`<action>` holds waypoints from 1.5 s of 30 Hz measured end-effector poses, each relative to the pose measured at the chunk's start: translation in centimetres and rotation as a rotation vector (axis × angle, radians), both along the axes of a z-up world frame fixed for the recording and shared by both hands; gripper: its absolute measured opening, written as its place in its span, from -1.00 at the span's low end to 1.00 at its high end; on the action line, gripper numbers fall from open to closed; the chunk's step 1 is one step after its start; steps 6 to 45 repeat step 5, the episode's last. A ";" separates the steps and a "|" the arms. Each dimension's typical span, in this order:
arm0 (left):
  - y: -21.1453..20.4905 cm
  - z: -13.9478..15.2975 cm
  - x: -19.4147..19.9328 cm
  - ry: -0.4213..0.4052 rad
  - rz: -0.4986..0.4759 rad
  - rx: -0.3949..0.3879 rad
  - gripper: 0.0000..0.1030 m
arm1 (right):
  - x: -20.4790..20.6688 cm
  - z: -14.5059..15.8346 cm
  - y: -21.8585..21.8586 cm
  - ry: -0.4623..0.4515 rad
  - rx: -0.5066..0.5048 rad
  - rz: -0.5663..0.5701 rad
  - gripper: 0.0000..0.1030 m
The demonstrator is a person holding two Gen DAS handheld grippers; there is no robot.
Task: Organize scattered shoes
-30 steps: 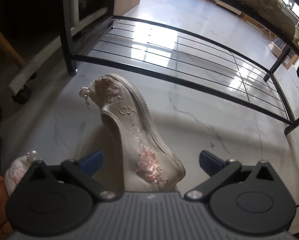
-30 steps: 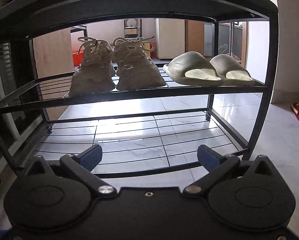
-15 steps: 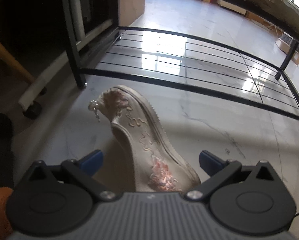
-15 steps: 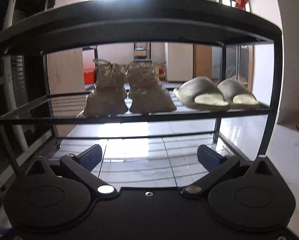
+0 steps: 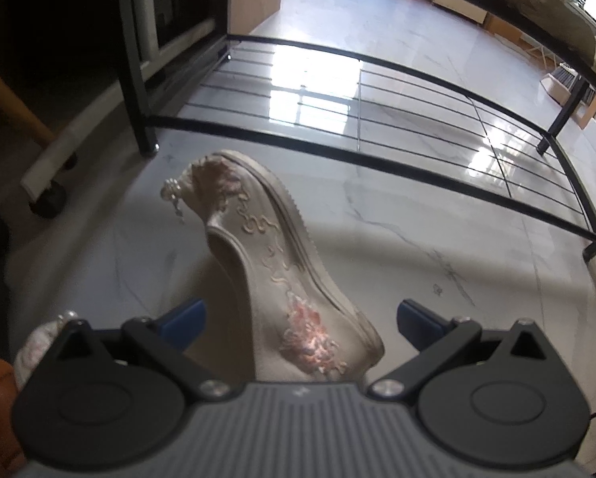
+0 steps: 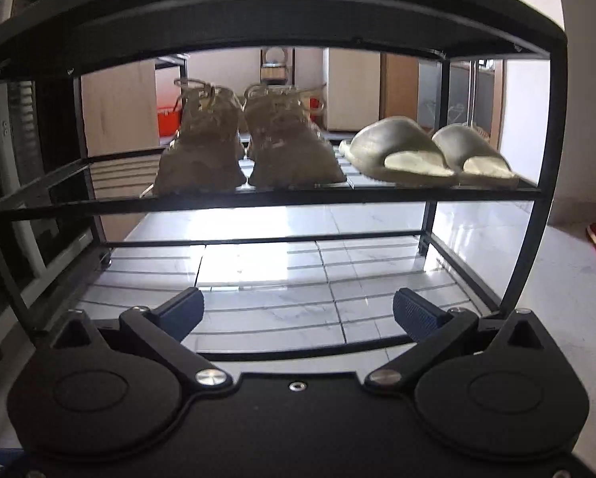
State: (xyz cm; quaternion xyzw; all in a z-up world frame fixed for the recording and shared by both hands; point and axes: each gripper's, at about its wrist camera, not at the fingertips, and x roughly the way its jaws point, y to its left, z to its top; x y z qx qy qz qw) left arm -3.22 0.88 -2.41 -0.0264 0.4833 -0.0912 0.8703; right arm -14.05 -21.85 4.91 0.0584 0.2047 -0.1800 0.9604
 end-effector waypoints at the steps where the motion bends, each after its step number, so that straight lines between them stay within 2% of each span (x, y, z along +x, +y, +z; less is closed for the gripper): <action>1: 0.0 0.1 -0.1 -0.007 -0.001 0.000 0.98 | 0.0 0.0 0.0 -0.001 0.000 -0.001 1.00; 5: -0.2 0.7 -0.4 -0.048 -0.009 -0.001 0.98 | -0.1 -0.1 0.1 0.001 -0.001 0.002 1.00; 45: -0.2 0.7 -0.4 -0.048 -0.009 -0.001 0.98 | -0.1 -0.1 0.1 0.001 -0.001 0.002 1.00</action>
